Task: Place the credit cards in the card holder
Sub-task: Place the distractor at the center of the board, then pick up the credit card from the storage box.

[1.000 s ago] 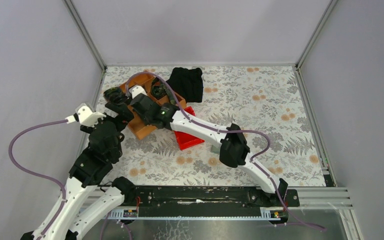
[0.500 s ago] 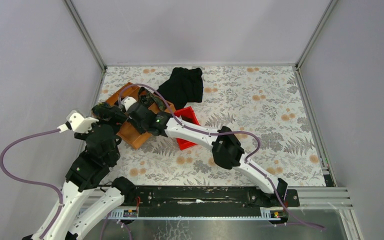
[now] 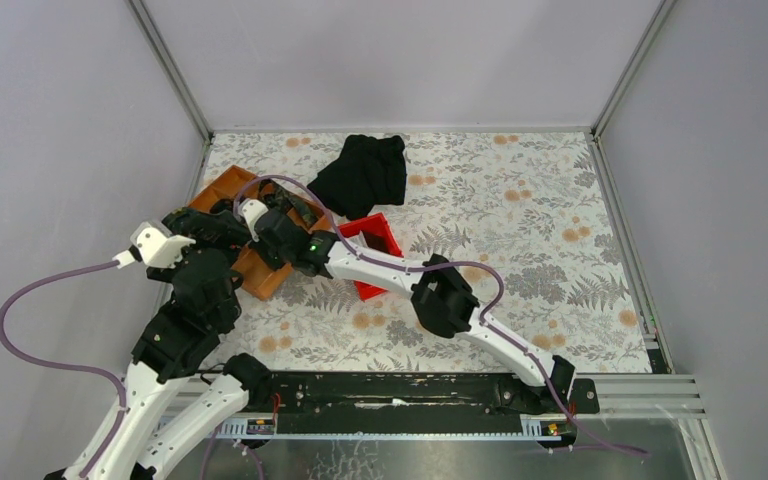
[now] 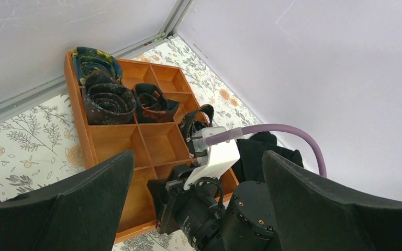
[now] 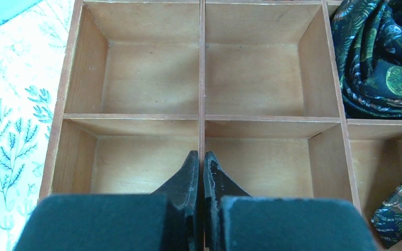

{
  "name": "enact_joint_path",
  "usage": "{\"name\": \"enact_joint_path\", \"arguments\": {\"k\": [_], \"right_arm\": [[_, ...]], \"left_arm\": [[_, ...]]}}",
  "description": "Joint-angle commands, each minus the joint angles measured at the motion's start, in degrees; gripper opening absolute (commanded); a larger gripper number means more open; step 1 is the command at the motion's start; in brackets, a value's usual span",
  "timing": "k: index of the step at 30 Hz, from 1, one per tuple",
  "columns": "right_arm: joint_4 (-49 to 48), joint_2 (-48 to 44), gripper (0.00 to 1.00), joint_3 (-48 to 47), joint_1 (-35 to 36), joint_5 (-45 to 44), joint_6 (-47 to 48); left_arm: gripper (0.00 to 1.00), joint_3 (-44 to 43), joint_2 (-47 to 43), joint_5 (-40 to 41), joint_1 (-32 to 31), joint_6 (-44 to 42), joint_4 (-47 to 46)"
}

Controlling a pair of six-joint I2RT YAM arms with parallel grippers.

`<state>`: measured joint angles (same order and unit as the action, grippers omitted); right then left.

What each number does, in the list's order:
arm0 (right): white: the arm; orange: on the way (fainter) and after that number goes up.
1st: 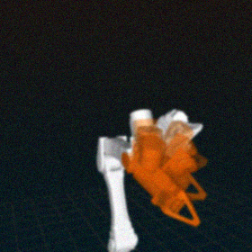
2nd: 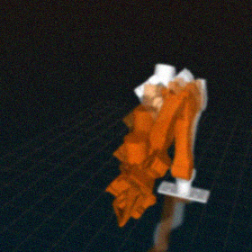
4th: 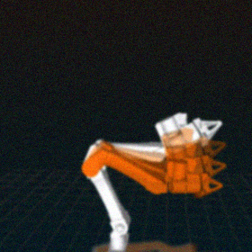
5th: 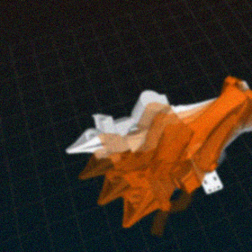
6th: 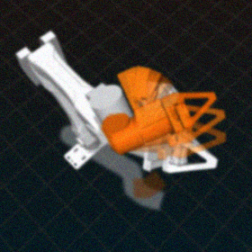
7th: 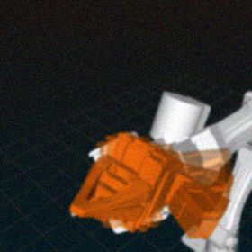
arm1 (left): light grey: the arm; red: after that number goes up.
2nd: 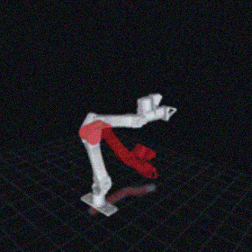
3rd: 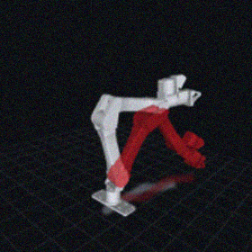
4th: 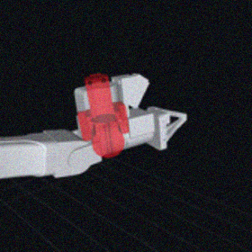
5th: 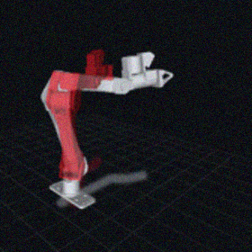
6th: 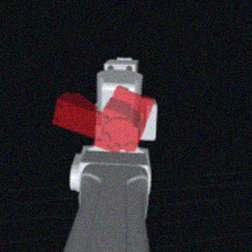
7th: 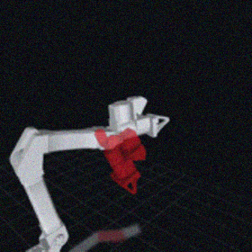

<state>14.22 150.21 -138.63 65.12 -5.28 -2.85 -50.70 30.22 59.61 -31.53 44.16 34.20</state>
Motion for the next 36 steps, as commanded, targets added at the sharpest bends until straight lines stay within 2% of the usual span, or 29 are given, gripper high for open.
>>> {"name": "enact_joint_path", "arguments": {"k": [1, 2, 3, 6, 8, 9, 17, 24, 30, 36], "right_arm": [[-11.6, -2.9, 0.0, -2.0, -0.4, 4.5, -0.8], [-11.8, -3.3, 0.0, -1.0, -0.4, 4.4, -0.4], [-11.8, -3.7, 0.07, 0.0, -0.4, 4.0, 0.1], [-13.2, -6.6, 0.46, 4.9, -1.1, 2.6, 0.2], [-13.7, -8.8, 0.58, 7.7, -2.1, 2.7, -1.0], [-13.4, -9.9, 0.61, 8.9, -2.6, 2.7, -1.5], [-12.7, -23.8, 0.63, 21.3, -5.0, -2.2, -1.0], [-7.5, -36.2, 0.64, 31.0, -8.0, -7.4, -1.8], [-0.5, -45.1, 0.65, 41.0, -12.1, -10.1, -6.5], [0.5, -49.5, 0.65, 50.7, -13.2, -8.2, -8.1]], "left_arm": [[1.0, 1.6, -0.1, 3.1, -0.4, 0.5, -2.2], [1.0, 2.1, -0.2, 3.1, -0.4, 0.7, -2.5], [1.0, 2.4, -0.2, 3.1, -0.4, 1.0, -2.5], [1.0, 2.5, 0.1, 2.9, -0.4, 1.4, -2.7], [1.0, 2.0, 0.8, 2.8, -0.3, 1.5, -3.1], [1.0, 1.7, 1.2, 2.7, -0.4, 1.6, -3.0], [1.0, -1.6, 5.1, 0.3, -0.4, 5.5, -3.0], [1.0, -2.3, 9.4, -4.3, -0.4, 8.4, -2.1], [1.0, -0.5, 15.1, -14.8, -0.3, 10.3, -2.8], [1.0, 5.3, 20.4, -28.7, -0.4, 8.5, -11.1]]}}
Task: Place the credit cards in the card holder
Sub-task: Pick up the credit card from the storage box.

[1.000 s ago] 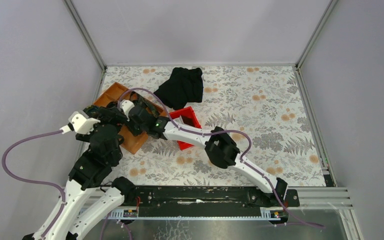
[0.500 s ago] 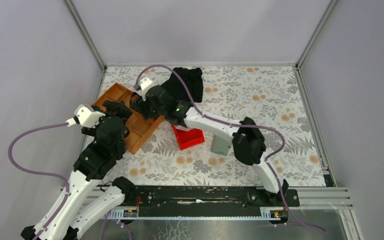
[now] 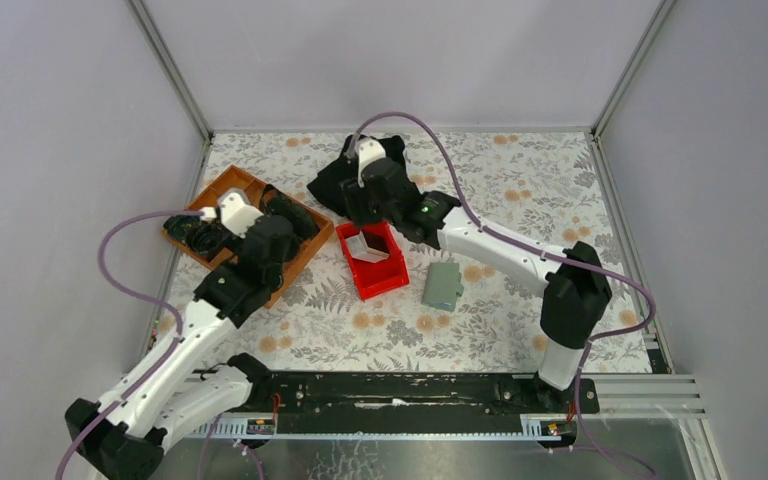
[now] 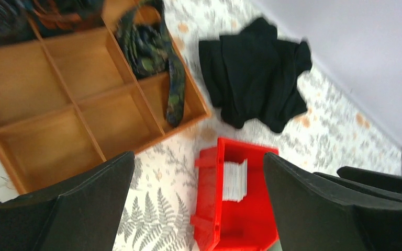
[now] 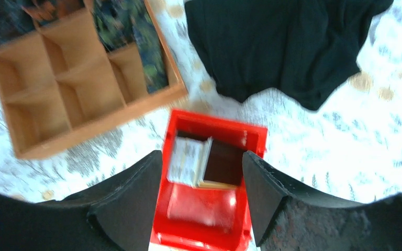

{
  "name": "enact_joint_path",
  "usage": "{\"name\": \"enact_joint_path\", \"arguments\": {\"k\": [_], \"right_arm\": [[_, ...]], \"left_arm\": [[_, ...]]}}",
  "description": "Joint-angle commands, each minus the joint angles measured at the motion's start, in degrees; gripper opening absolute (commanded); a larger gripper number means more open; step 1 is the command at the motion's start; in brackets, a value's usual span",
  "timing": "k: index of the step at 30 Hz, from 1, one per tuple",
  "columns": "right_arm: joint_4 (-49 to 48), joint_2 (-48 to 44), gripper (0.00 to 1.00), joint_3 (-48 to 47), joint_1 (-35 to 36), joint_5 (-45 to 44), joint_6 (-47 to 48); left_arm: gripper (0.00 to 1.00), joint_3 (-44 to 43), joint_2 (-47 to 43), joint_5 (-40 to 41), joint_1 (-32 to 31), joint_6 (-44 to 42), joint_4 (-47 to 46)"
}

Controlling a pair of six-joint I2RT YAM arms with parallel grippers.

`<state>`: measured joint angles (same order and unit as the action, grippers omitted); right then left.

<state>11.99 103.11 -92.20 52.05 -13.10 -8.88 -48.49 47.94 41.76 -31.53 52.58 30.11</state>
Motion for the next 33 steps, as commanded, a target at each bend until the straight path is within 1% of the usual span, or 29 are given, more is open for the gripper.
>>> {"name": "enact_joint_path", "arguments": {"k": [1, 7, 10, 19, 26, 33], "right_arm": [[3.0, -2.4, 0.65, 5.1, -0.1, -0.3, -2.0], [4.7, -1.4, 0.65, 7.8, -1.0, 2.7, -3.5], [5.1, 0.0, 0.64, 7.7, -1.7, 5.0, -3.7], [6.6, 5.2, 0.64, 4.8, -2.9, 9.9, -4.8], [5.7, 8.0, 0.63, 4.0, -4.0, 13.8, -6.5], [3.1, 9.9, 0.62, 4.3, -6.6, 19.8, -8.6]], "left_arm": [[1.0, 3.7, 3.6, -12.6, -0.3, 0.3, -7.9], [1.0, 7.7, 8.5, -20.8, 0.1, 3.2, -12.3], [1.0, 9.2, 10.0, -23.3, 0.4, 4.5, -14.4], [1.0, 10.8, 13.4, -25.8, 0.4, 6.0, -16.5], [1.0, 11.4, 14.0, -25.3, 0.4, 6.0, -16.6], [0.98, 12.2, 14.9, -25.3, 0.5, 6.3, -17.1]]}}
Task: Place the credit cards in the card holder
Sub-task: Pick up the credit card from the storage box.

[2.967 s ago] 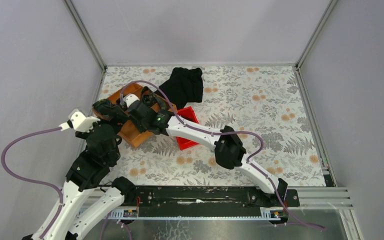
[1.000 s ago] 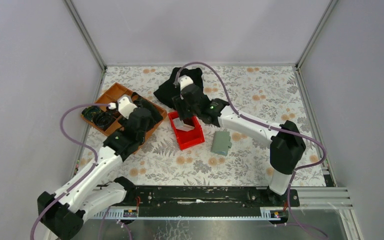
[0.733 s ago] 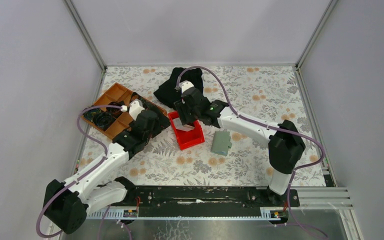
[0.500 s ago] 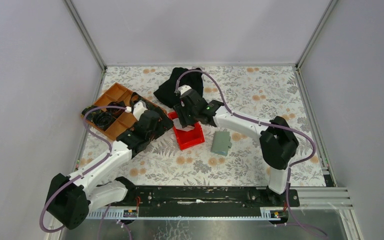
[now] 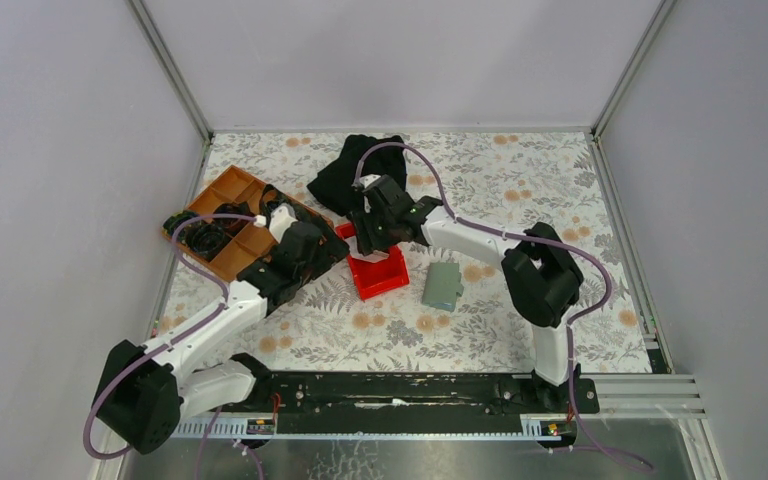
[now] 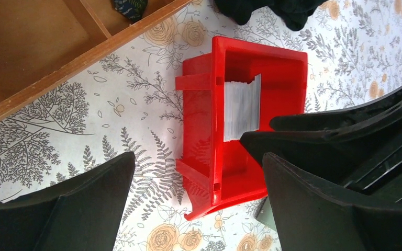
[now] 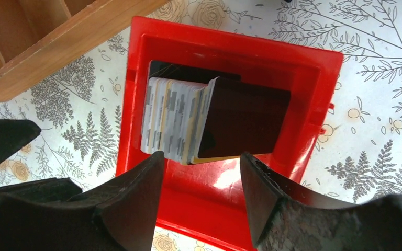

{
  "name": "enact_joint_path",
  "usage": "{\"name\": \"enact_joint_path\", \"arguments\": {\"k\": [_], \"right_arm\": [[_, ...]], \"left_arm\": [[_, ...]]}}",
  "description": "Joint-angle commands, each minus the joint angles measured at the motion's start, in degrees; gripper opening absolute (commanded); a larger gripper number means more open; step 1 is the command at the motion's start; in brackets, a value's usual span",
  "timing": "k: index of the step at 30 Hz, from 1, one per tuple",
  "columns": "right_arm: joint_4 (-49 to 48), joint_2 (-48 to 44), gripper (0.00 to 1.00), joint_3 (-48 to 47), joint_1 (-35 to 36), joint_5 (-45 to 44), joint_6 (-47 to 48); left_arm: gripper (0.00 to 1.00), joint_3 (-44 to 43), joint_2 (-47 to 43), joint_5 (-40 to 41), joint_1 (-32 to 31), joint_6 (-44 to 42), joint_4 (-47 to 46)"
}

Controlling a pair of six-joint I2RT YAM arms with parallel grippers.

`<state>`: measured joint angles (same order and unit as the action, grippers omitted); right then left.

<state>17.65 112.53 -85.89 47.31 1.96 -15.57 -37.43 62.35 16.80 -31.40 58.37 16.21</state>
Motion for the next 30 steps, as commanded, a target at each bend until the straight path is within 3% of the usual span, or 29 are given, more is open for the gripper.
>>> {"name": "enact_joint_path", "arguments": {"k": [1, 15, 23, 30], "right_arm": [[-2.6, 0.8, 0.61, -2.2, -2.1, 5.1, -2.0], [-1.3, 5.3, 0.49, -6.8, -4.0, 10.5, -2.3], [-0.6, 5.0, 0.27, -7.8, -4.0, 10.1, -2.9], [0.9, 4.3, 0.24, -8.5, -4.0, 9.3, -2.8]], "left_arm": [[0.98, 1.3, 0.6, -0.4, 0.5, 0.5, -3.4], [0.97, 2.9, 1.2, -2.1, 2.9, -0.3, -5.7], [0.97, 3.7, 1.8, -3.9, 4.5, -1.1, -6.9], [0.97, 3.8, 2.4, -5.1, 5.4, -1.6, -8.1]]}}
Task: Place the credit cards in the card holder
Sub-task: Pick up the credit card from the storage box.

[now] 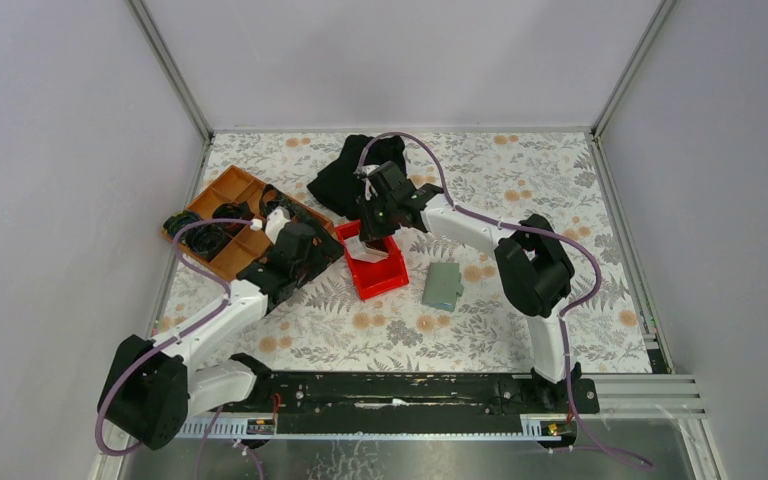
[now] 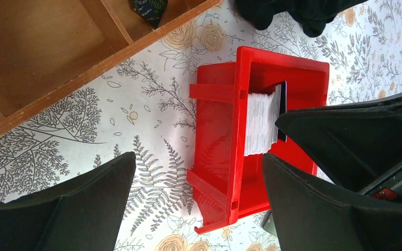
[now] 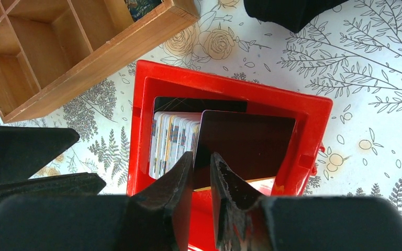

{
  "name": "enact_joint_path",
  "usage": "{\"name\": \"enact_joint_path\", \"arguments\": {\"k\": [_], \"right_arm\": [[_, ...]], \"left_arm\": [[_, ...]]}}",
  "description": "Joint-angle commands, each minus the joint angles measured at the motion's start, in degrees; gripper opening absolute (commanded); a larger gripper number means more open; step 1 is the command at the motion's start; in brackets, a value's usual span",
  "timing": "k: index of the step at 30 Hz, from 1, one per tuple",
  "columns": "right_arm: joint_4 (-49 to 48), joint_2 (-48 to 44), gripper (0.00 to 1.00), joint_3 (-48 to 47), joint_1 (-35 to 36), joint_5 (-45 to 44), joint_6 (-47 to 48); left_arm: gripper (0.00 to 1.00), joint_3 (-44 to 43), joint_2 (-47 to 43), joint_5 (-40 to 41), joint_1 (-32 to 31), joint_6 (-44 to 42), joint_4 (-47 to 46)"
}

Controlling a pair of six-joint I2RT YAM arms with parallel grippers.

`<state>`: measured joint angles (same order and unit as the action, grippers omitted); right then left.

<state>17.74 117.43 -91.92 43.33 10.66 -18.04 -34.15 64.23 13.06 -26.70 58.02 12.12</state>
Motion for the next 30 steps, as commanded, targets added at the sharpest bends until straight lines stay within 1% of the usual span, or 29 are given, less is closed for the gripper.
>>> {"name": "enact_joint_path", "arguments": {"k": [1, 8, 18, 24, 30], "right_arm": [[0.9, -0.7, 0.24, -2.4, -0.1, 0.5, -0.3], [2.3, -1.9, 0.2, -3.9, 0.0, -1.7, 0.1], [9.4, -1.0, 0.13, -7.3, 0.0, -12.0, 3.6], [13.5, 1.4, 0.12, -10.5, 0.2, -16.5, 6.5], [14.5, 3.1, 0.12, -10.6, 1.5, -19.0, 7.5]], "left_arm": [[0.97, 0.4, 0.6, -1.4, 0.8, -1.3, -4.1], [0.97, 0.2, 1.4, -2.3, 1.3, -1.6, -5.1], [0.97, -0.6, 2.7, -3.6, 1.8, -1.9, -6.6], [0.97, -0.7, 3.2, -4.0, 2.0, -1.9, -7.4], [0.97, -0.9, 3.5, -4.5, 2.1, -1.6, -7.7]]}}
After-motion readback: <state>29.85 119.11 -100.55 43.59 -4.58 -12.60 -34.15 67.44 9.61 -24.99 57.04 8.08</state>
